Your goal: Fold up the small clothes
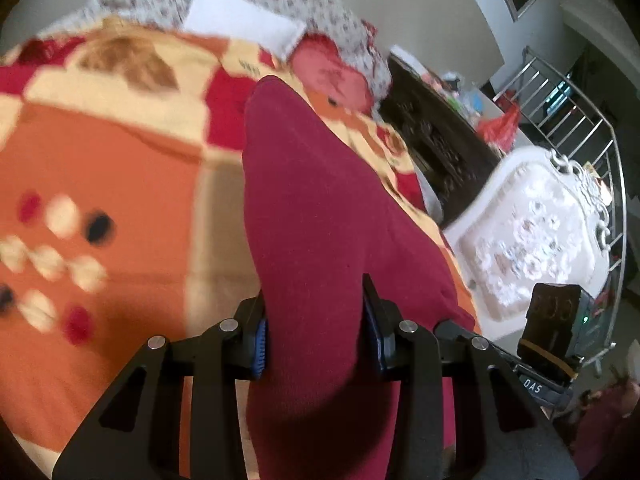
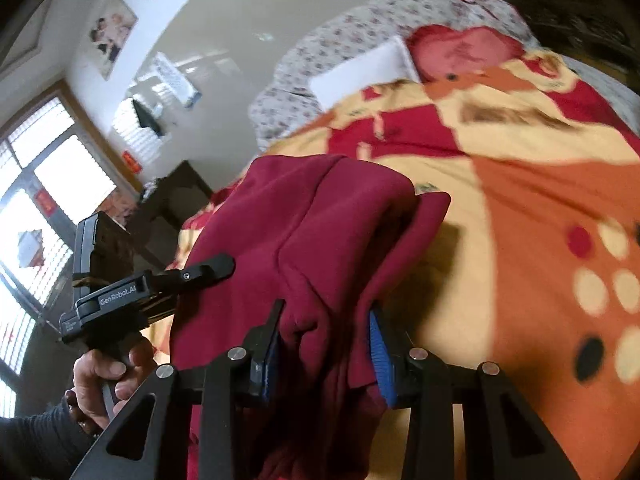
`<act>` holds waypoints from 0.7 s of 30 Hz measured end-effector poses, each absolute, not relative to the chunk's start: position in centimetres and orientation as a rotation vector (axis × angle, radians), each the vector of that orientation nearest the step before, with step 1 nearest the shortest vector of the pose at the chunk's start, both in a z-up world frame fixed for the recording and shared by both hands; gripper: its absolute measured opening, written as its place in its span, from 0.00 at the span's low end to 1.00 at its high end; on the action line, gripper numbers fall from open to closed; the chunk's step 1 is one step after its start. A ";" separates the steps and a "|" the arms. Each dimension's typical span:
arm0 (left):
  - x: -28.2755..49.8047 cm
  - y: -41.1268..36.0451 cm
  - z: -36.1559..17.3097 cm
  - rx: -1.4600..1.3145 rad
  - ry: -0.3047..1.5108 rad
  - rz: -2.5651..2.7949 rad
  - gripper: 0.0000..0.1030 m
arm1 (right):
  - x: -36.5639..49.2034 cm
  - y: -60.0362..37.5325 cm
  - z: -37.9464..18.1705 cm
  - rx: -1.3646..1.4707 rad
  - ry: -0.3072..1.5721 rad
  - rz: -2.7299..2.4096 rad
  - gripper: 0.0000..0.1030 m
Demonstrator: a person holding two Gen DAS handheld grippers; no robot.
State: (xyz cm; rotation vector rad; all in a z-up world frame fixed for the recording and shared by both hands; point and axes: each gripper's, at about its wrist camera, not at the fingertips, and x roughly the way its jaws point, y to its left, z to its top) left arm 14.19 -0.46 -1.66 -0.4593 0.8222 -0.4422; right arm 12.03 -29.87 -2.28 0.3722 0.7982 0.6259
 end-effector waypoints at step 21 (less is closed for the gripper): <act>17.0 7.0 -7.7 -0.639 0.974 -0.407 0.40 | 15.7 -24.9 -8.3 0.612 0.991 0.664 0.42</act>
